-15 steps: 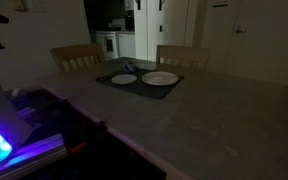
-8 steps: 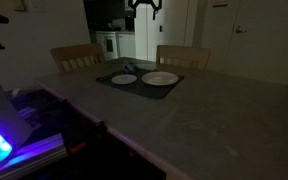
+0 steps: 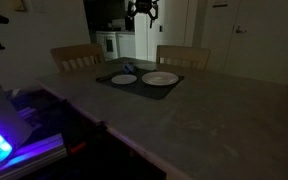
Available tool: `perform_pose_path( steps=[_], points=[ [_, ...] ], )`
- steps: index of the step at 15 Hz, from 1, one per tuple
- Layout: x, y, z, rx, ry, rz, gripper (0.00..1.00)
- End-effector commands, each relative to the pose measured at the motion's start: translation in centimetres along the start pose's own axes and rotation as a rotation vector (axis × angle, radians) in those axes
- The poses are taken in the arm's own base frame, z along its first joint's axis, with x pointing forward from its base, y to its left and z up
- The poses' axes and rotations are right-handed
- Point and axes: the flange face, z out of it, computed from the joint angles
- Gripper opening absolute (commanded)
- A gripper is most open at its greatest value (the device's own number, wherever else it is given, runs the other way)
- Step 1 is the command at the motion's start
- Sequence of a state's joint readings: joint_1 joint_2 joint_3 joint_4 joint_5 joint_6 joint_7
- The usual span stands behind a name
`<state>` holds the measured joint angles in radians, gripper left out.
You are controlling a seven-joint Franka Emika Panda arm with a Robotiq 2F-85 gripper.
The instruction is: Use the blue towel to wipe the plate on the right
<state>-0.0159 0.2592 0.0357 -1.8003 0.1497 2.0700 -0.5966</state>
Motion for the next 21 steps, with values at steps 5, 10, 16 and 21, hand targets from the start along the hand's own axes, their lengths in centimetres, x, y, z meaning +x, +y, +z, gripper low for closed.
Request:
perform_pose_path(
  steps=[5,10,16,21],
  points=[
    [0.2,0.0,0.1,0.002,-0.002,-0.001,1.00],
    [0.0,-0.6,0.8,0.004,-0.024,0.021,1.00],
    [2.3,-4.7,2.6,0.012,-0.056,-0.039,1.00],
    [4.0,-7.6,4.7,-0.032,-0.109,-0.019,1.00]
  ],
)
